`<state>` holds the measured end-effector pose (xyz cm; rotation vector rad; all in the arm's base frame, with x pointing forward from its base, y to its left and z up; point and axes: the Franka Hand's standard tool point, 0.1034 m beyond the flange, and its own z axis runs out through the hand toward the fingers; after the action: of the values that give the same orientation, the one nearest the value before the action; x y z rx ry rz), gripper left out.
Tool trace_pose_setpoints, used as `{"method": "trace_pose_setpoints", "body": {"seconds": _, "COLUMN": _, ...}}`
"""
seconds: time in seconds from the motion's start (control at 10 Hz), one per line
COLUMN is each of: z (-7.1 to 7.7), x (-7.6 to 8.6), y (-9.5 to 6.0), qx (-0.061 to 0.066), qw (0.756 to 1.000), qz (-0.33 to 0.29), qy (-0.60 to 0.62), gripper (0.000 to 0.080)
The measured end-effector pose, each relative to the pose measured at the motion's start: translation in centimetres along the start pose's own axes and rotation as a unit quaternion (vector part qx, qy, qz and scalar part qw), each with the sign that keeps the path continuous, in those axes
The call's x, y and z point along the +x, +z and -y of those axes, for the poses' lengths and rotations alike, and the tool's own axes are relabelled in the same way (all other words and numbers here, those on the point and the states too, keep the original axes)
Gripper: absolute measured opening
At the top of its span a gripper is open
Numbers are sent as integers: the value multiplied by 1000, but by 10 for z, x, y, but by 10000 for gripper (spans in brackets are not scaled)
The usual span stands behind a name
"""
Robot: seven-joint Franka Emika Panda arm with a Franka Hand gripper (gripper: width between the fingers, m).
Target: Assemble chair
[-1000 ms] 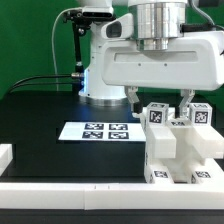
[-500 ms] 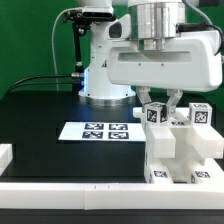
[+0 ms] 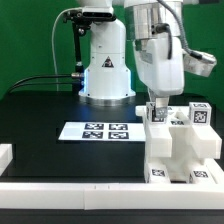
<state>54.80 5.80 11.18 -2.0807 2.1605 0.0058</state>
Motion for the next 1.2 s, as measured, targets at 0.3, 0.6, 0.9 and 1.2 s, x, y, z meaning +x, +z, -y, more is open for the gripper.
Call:
{"method": "trace_pose_setpoints", "body": {"seconds": 0.3, "z": 1, "x": -1, "y": 0, "qx": 5, "qw": 994, "qz": 7, "qy": 105, "gripper": 281}}
{"method": "trace_pose_setpoints", "body": {"seconds": 0.6, "z": 1, "x": -1, "y": 0, "qx": 4, "qw": 989, "qz": 7, "qy": 145, "gripper": 282}}
{"method": "trace_pose_setpoints", "body": {"seconds": 0.9, "z": 0, "x": -2, "y": 1, "qx": 3, "qw": 990, "qz": 8, "qy": 140, "gripper": 546}}
{"method": "trace_pose_setpoints", "body": {"seconds": 1.2, "z": 10, "x": -8, "y": -23, "qx": 21, "qw": 992, "qz": 24, "qy": 123, "gripper": 642}}
